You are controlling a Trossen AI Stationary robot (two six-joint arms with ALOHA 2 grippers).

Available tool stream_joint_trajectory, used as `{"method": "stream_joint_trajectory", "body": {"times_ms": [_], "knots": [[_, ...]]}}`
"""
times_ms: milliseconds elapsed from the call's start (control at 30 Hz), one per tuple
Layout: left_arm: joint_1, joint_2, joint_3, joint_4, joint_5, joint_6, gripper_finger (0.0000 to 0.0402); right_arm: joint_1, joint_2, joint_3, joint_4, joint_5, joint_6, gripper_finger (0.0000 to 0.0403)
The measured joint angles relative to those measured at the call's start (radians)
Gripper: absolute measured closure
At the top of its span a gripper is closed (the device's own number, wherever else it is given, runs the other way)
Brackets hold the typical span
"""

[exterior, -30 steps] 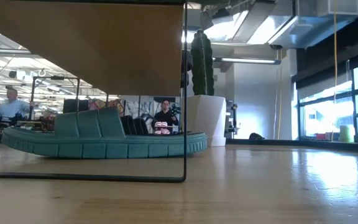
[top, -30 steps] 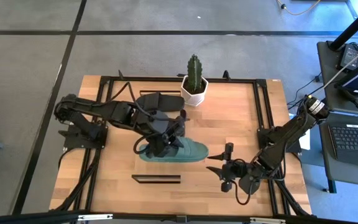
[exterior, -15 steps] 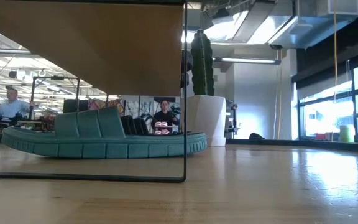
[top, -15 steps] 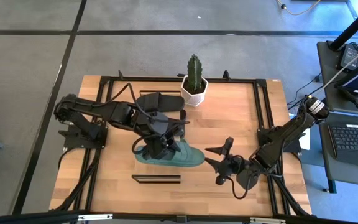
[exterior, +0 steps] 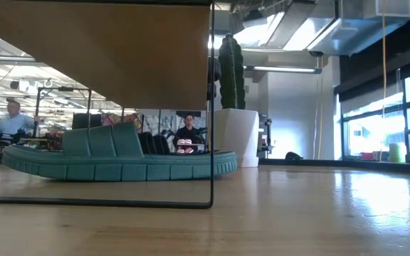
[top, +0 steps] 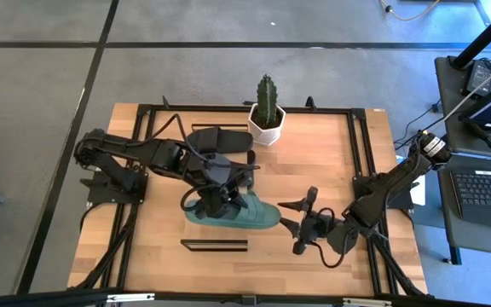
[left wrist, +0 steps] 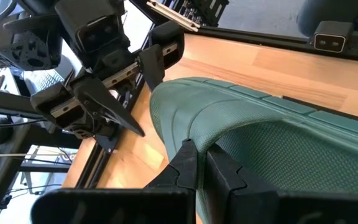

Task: Pick and place slides into the shelf
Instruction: Put the green slides under the shelf

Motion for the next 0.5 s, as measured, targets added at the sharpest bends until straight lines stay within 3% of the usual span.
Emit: {"method": "stream_joint_trajectory", "body": {"times_ms": [200, 367, 500], "knots": [[0.000, -0.001, 0.000, 0.002, -0.001, -0.003, 0.0399, -0.043, 0.000, 0.000, 0.087, -0.190, -0.016, 0.0216], [0.000, -0.001, 0.000, 0.002, -0.003, -0.014, 0.0399, -0.067, 0.000, 0.000, 0.096, -0.200, -0.013, 0.0222], [0.000, -0.001, 0.000, 0.002, -0.029, -0.054, 0.0382, -0.067, 0.000, 0.000, 0.096, -0.201, -0.013, 0.0259]]}}
